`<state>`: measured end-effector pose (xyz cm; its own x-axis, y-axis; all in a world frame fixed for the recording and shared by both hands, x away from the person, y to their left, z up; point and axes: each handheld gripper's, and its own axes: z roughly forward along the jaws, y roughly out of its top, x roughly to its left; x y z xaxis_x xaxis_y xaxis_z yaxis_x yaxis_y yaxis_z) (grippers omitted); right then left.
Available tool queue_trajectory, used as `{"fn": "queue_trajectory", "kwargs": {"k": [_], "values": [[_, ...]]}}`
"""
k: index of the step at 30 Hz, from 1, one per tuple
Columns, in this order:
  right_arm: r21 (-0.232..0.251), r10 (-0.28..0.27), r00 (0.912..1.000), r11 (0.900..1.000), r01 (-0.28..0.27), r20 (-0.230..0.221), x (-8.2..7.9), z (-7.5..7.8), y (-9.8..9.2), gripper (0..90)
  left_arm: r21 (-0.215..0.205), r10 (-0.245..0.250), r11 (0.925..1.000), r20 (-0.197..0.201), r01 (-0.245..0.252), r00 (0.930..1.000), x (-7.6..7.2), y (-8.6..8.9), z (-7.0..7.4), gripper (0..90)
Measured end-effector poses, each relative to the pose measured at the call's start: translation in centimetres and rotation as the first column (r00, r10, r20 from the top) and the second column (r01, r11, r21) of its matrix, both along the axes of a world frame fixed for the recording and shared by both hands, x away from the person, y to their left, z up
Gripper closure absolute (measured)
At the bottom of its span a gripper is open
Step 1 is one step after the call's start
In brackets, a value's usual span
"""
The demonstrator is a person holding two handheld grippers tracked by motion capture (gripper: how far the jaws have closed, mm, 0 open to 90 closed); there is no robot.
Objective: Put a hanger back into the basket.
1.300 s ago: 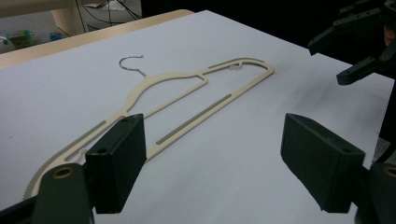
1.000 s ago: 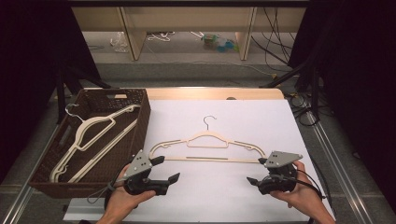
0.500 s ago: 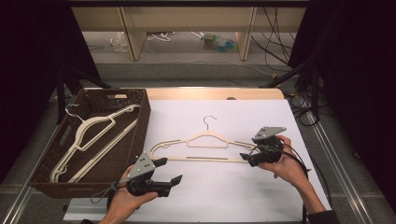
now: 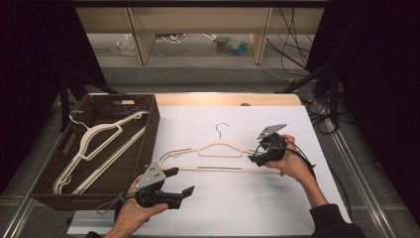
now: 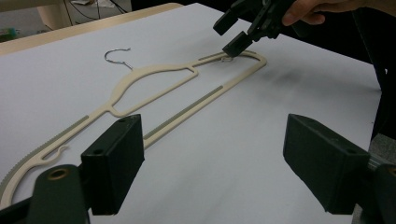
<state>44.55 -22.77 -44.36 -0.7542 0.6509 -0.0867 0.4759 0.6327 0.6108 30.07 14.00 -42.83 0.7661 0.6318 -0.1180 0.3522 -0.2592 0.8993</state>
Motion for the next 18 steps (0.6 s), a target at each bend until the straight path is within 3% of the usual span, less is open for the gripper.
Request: {"fn": "queue_trajectory", "kwargs": {"k": [5, 8, 9, 10, 18], "values": [[-0.014, -0.011, 0.9994, 1.0, 0.011, -0.033, 0.6, -0.3, 0.5, 28.7, -0.002, -0.005, 1.0, 0.004, 0.005, 1.0, 0.0, 0.1, 0.0, 20.5], [-0.009, 0.004, 0.9995, 1.0, -0.004, -0.032, 1.1, -0.6, 0.5, 31.4, 0.002, -0.006, 1.0, 0.003, 0.006, 1.0, 0.0, 0.1, 0.0, 20.4], [-0.01, 0.026, 0.9977, 1.0, -0.027, -0.063, 1.3, -0.5, 0.4, 31.8, 0.001, -0.006, 1.0, 0.003, 0.006, 1.0, -0.1, 0.1, 0.0, 20.4], [-0.016, 0.034, 0.9981, 0.999, -0.035, -0.051, 1.6, -0.9, 0.4, 32.2, 0.0, -0.005, 1.0, 0.002, 0.005, 1.0, -0.1, 0.1, 0.0, 20.4], [-0.058, 0.071, 0.992, 0.995, -0.077, -0.105, 2.9, -1.7, 0.9, 38.5, 0.005, -0.021, 0.9998, 0.003, 0.021, 0.9998, -0.3, 0.2, -0.1, 20.4]]}}
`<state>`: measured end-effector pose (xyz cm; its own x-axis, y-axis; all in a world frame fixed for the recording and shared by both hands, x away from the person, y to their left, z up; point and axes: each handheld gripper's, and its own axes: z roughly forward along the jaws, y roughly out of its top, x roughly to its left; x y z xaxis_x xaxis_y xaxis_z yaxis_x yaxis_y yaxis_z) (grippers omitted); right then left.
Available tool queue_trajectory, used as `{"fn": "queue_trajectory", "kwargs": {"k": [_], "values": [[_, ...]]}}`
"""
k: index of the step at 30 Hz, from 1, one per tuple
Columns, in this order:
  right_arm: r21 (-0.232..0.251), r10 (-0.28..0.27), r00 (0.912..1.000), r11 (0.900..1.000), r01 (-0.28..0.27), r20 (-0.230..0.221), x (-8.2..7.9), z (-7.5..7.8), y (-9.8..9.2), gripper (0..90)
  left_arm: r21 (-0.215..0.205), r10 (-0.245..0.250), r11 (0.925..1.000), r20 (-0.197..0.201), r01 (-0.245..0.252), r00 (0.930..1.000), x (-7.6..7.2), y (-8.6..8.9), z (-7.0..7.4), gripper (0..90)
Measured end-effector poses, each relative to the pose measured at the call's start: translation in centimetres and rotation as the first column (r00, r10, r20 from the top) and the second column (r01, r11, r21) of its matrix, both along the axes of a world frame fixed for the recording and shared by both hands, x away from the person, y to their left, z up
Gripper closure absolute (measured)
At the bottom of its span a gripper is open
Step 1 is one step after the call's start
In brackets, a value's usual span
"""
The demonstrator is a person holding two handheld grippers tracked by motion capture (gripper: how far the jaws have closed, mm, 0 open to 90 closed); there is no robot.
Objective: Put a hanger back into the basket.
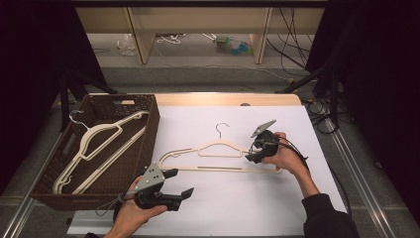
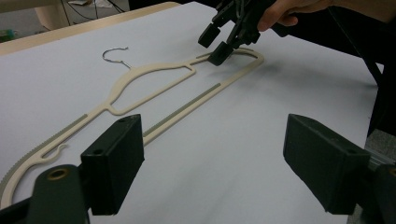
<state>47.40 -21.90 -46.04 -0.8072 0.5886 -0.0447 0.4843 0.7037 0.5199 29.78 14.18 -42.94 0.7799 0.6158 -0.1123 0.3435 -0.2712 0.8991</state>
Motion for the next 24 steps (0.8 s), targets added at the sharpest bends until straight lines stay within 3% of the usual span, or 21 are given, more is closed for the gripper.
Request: {"fn": "queue_trajectory", "kwargs": {"k": [8, 15, 19, 24], "values": [[-0.026, 0.024, 0.999, 0.999, -0.025, -0.038, 0.5, -0.87, 0.43, 43.0, 0.0, 0.007, 1.0, -0.011, -0.007, 0.9999, -0.11, 0.08, -0.01, 20.0], [-0.033, 0.036, 0.9971, 0.999, -0.038, -0.067, 0.35, -0.65, 0.36, 51.7, 0.004, 0.004, 1.0, -0.012, -0.004, 0.9999, -0.16, 0.02, -0.08, 19.8], [-0.072, 0.068, 0.9932, 0.995, -0.075, -0.094, 0.01, -0.3, 0.57, 60.2, -0.003, 0.011, 0.9999, -0.019, -0.011, 0.9998, -0.21, 0.08, -0.09, 19.8], [-0.085, 0.076, 0.9902, 0.993, -0.086, -0.117, -0.07, -0.16, 0.69, 61.3, -0.007, 0.006, 1.0, -0.023, -0.006, 0.9997, -0.16, 0.11, -0.13, 19.9]]}}
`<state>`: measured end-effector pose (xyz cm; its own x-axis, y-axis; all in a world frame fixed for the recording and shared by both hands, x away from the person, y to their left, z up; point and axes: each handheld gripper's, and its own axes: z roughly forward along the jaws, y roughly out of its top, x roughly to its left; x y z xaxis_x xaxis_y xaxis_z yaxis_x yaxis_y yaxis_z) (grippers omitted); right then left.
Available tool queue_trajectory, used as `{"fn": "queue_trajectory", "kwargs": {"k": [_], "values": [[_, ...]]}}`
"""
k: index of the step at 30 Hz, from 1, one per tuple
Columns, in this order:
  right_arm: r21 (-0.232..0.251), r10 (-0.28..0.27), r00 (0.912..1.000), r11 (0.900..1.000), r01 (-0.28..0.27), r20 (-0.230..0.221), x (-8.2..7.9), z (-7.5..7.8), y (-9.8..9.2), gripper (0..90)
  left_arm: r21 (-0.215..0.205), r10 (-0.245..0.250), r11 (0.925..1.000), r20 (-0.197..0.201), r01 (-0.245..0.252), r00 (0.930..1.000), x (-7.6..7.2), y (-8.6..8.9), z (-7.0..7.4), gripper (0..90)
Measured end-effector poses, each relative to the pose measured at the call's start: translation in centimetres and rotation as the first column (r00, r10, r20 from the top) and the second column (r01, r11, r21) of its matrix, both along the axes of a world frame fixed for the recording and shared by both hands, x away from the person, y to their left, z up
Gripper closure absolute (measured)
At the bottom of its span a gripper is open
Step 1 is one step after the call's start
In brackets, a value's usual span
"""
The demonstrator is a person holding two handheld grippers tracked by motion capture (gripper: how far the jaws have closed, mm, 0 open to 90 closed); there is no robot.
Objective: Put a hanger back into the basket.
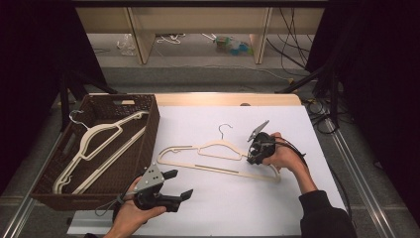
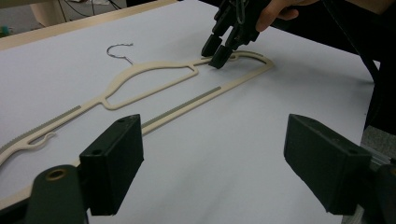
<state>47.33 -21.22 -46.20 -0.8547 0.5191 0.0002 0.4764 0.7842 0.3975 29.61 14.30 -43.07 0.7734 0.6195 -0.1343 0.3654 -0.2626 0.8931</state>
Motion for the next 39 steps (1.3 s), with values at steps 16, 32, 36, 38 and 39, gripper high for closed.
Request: {"fn": "queue_trajectory", "kwargs": {"k": [16, 32, 36, 38, 39], "values": [[-0.095, 0.004, 0.9981, 0.995, -0.01, -0.061, -1.0, 0.5, 0.7, 69.7, 0.0, 0.001, 1.0, -0.002, -0.001, 1.0, 0.0, 0.0, 0.0, 20.1], [-0.173, -0.009, 0.9936, 0.985, -0.01, -0.112, -1.6, 0.8, 0.8, 79.4, -0.001, 0.002, 1.0, -0.003, -0.002, 1.0, 0.0, 0.0, -0.1, 20.2], [-0.181, -0.027, 0.9932, 0.983, 0.006, -0.113, -1.6, 0.8, 1.0, 78.4, 0.009, 0.003, 1.0, -0.003, -0.003, 1.0, 0.0, 0.0, -0.1, 20.2], [-0.181, -0.028, 0.9931, 0.983, 0.007, -0.114, -1.5, 0.8, 1.0, 78.4, 0.008, 0.004, 1.0, -0.005, -0.004, 1.0, 0.0, -0.1, -0.1, 20.2], [-0.184, -0.03, 0.993, 0.983, 0.009, -0.114, -1.5, 0.8, 1.1, 78.6, 0.004, -0.002, 1.0, -0.009, 0.002, 1.0, 0.1, -0.1, -0.2, 20.2]]}}
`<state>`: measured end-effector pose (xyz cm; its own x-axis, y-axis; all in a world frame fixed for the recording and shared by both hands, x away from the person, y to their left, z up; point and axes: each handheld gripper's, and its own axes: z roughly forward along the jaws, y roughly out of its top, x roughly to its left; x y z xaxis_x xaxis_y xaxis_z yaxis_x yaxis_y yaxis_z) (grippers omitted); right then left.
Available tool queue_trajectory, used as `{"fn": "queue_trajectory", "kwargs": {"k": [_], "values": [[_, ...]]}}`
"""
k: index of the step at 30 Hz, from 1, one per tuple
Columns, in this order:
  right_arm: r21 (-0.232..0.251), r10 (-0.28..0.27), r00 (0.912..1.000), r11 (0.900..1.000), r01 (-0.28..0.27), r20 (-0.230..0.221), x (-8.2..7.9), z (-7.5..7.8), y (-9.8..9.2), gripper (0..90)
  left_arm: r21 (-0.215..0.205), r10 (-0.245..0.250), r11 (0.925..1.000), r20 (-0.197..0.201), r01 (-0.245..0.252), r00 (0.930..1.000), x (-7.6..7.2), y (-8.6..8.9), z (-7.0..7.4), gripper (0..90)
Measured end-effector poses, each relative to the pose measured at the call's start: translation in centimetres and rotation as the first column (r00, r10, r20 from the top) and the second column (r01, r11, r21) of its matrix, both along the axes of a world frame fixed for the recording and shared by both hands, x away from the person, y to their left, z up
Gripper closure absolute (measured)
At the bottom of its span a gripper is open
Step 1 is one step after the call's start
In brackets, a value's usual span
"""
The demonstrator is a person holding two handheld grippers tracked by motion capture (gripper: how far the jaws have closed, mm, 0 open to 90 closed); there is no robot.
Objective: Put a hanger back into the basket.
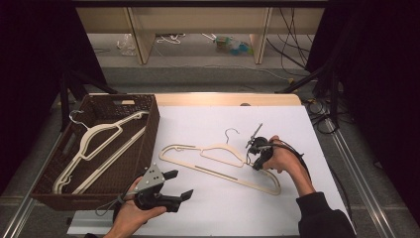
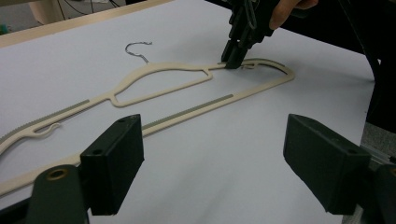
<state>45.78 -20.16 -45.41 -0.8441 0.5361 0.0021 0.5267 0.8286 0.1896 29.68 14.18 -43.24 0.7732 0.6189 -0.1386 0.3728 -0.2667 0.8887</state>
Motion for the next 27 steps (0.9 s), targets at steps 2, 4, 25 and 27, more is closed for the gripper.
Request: {"fn": "queue_trajectory", "kwargs": {"k": [2, 4, 25, 27], "values": [[-0.015, 0.023, 0.9997, 1.0, -0.022, 0.004, 0.0, 0.0, 0.2, 79.4, 0.005, 0.004, 1.0, 0.004, -0.004, 1.0, 0.0, -0.1, 0.0, 20.2], [-0.02, 0.022, 0.9997, 1.0, -0.022, 0.009, -0.1, 0.1, 0.3, 79.7, 0.0, 0.001, 1.0, 0.004, -0.001, 1.0, 0.1, -0.2, 0.0, 20.2], [-0.024, 0.094, 0.9931, 0.995, -0.092, 0.07, -2.6, 2.6, -1.3, 80.0, 0.124, 0.055, 0.9912, -0.061, -0.047, 0.9966, 9.0, -6.2, -2.3, 23.7], [-0.033, 0.099, 0.9929, 0.995, -0.097, 0.066, -2.9, 2.6, -1.4, 80.0, 0.162, 0.054, 0.9859, -0.065, -0.043, 0.9964, 10.1, -6.9, -2.6, 23.8]]}}
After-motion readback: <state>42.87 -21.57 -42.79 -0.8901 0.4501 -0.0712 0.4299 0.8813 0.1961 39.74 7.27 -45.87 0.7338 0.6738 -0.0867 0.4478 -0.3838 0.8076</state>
